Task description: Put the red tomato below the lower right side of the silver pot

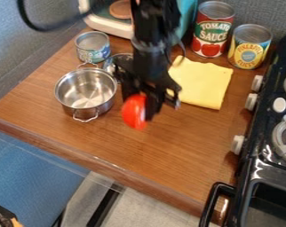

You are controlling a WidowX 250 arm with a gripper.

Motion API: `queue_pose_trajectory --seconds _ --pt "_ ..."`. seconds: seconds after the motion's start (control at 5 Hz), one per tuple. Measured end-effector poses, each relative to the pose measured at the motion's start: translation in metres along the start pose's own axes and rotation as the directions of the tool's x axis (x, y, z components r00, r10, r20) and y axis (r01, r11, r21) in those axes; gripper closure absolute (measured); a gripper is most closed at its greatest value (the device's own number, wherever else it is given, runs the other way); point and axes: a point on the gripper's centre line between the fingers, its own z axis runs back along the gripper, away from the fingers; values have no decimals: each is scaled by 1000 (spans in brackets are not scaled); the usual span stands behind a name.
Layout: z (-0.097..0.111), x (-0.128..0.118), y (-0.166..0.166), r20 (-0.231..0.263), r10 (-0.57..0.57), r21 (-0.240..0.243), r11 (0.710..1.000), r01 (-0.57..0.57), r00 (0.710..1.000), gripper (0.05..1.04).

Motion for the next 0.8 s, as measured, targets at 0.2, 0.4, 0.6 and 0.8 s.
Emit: queue_pose_trajectory --seconds 0.2,0.4,0.6,0.8 --pt "-17 -1 -5 -30 -29 -13 1000 29 999 597" --pt "-31 -3 -9 -73 -56 -6 998 56 996 534" --pt "-31 -4 -9 -82 -62 -5 998 62 995 229" --pt "-15 -2 -6 -49 -47 10 999 48 998 74"
